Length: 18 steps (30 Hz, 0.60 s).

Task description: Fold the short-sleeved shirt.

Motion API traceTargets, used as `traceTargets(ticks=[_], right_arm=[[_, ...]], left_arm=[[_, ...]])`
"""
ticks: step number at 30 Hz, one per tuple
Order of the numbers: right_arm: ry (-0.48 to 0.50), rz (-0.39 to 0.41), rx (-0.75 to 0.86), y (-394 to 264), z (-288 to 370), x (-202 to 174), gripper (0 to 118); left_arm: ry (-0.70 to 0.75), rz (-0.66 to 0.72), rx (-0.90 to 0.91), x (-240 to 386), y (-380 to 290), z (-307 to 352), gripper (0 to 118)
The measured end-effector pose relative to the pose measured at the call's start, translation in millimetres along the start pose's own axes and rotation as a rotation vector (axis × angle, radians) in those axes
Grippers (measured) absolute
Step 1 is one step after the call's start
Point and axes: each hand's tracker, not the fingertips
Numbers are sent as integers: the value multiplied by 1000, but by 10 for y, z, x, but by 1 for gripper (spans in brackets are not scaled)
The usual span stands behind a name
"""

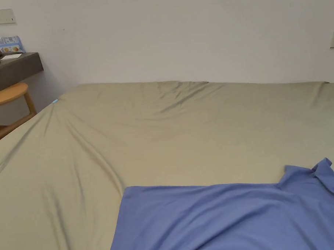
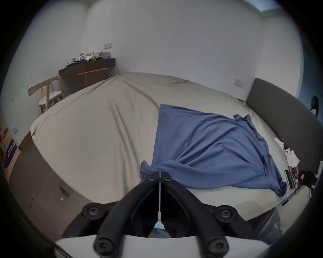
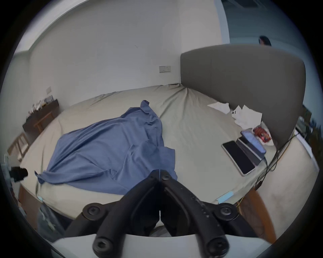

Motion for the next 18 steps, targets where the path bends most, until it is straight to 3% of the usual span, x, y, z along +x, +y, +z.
traceTargets(ticks=[4, 7, 8, 11, 12, 18], right_arm=[[20, -128, -34, -71, -54, 97, 2], [6, -153, -48, -80, -101, 154, 2], [7, -151, -49, -71, -91, 124, 2], [23, -160, -52, -43, -96, 138, 2], [27, -164, -52, -21, -82, 101, 2], [28, -148, -67, 40, -168, 4, 2]], left_arm=[[-31, 27, -29, 4, -93, -65, 0], [-11, 27, -41, 22, -86, -193, 1], [5, 21, -46, 15, -66, -244, 19], [-14, 10, -85, -23, -16, -380, 105], [-35, 11, -87, -31, -5, -408, 112], [-1, 4, -74, -32, 143, -766, 93]])
